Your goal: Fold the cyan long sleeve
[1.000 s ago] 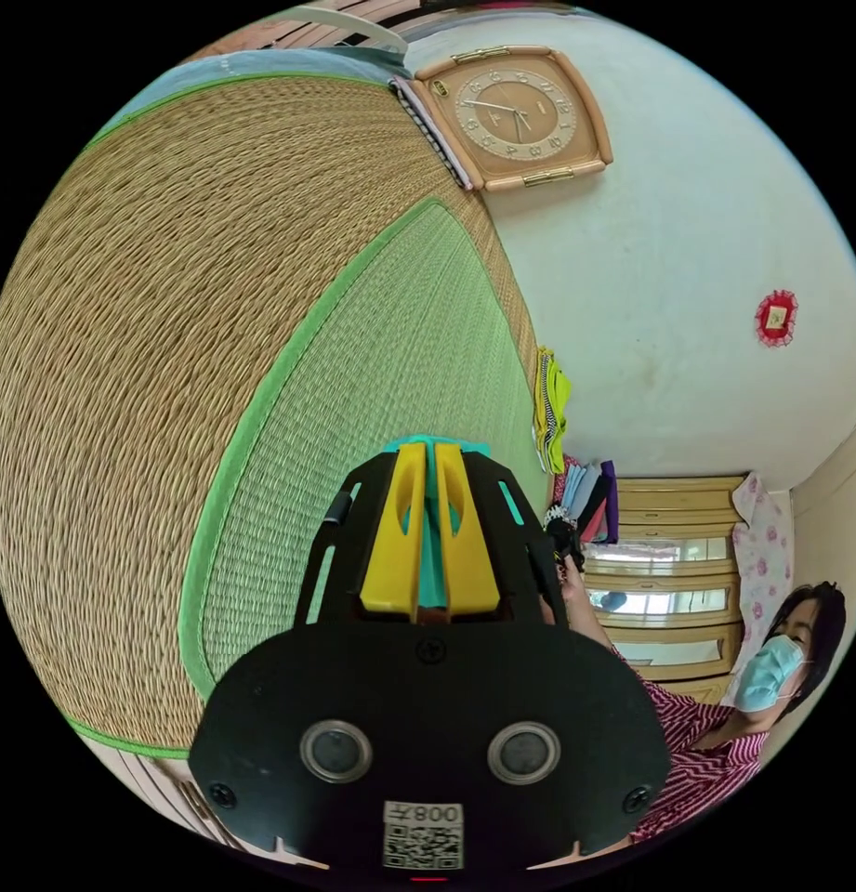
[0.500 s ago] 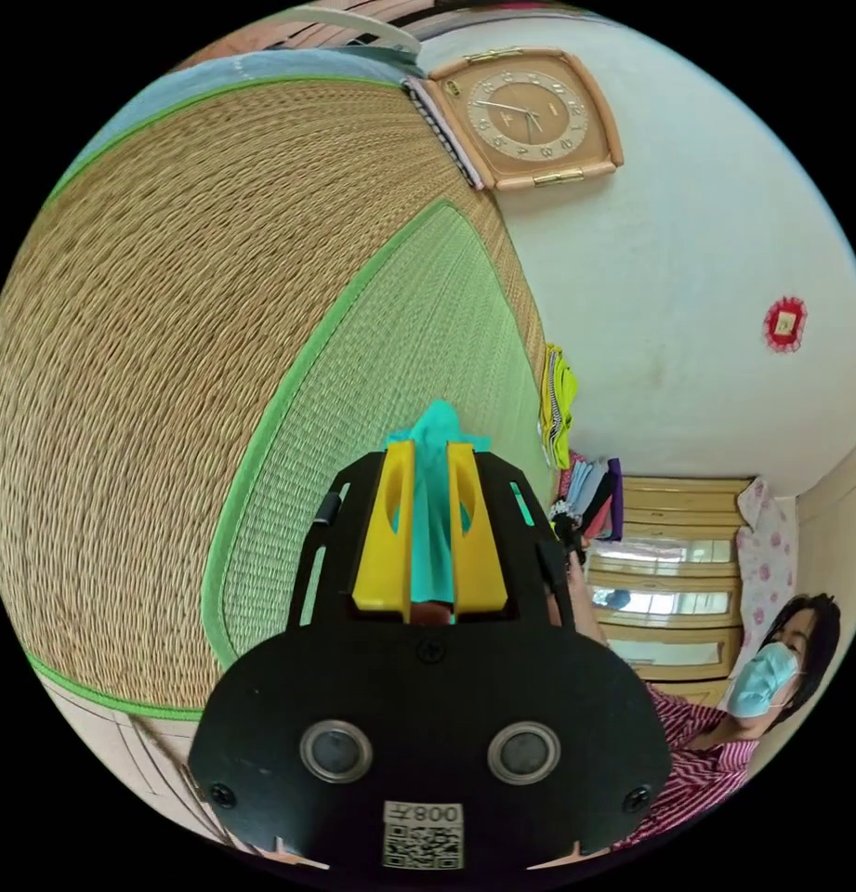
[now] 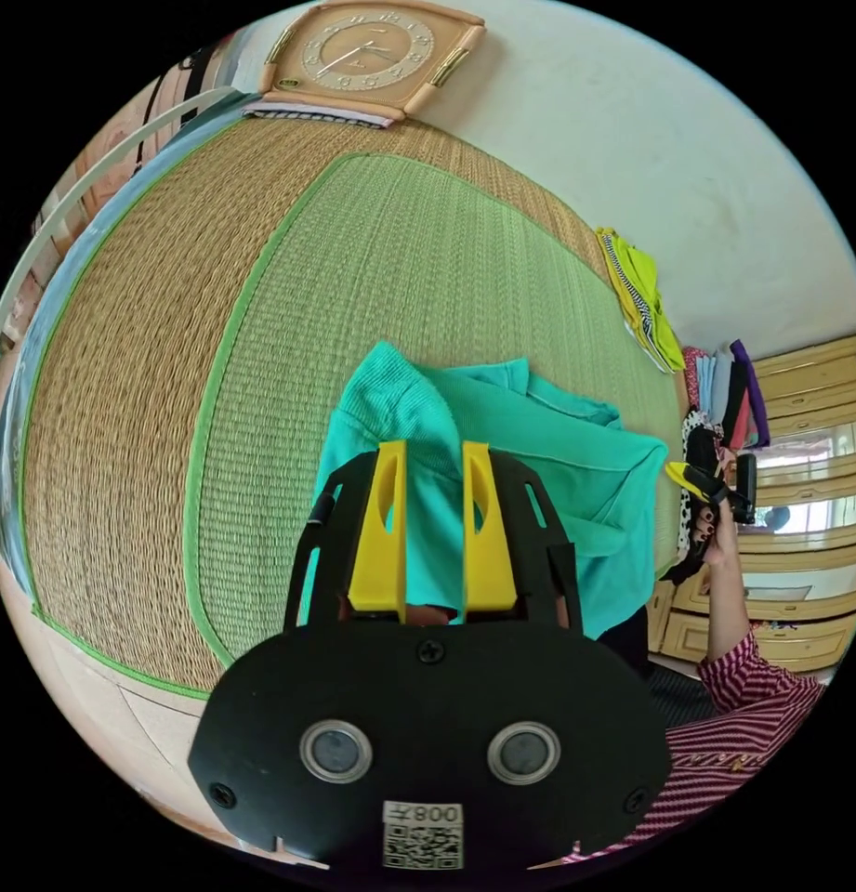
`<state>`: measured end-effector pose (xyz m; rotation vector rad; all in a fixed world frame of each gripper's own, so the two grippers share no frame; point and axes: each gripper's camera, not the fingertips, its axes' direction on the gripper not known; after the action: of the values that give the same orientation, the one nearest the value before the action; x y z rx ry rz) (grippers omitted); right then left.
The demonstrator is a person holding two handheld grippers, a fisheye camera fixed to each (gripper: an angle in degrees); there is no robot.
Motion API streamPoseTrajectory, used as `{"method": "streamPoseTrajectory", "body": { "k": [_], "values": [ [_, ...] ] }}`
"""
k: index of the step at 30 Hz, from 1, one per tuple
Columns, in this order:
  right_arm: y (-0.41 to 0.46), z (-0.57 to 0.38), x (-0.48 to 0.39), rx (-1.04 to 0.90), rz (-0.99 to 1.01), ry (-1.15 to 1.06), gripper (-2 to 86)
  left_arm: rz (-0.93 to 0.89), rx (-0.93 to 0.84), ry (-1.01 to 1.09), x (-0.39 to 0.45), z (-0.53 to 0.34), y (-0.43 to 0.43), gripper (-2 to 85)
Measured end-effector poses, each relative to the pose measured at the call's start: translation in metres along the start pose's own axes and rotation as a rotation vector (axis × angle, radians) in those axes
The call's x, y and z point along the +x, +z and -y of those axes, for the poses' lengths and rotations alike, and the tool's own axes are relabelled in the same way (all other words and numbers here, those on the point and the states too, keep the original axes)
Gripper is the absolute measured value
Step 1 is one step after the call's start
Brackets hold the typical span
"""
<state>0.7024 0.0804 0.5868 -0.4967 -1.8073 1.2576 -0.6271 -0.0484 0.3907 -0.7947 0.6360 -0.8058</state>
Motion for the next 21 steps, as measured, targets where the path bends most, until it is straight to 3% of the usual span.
{"method": "streamPoseTrajectory", "body": {
  "k": [5,16,21],
  "values": [
    [0.017,-0.001,-0.009,0.008,-0.044,-0.005,4.0,-0.042,0.004,-0.006,0.001,-0.002,0.004,2.0],
    [0.012,-0.005,0.006,0.035,0.019,0.032,0.2,-0.172,0.161,-0.081,-0.026,-0.007,-0.039,0.5],
    [0.015,-0.003,0.016,0.029,0.062,0.041,0.5,-0.209,0.146,-0.136,-0.043,0.001,-0.035,0.4]
  ]
}}
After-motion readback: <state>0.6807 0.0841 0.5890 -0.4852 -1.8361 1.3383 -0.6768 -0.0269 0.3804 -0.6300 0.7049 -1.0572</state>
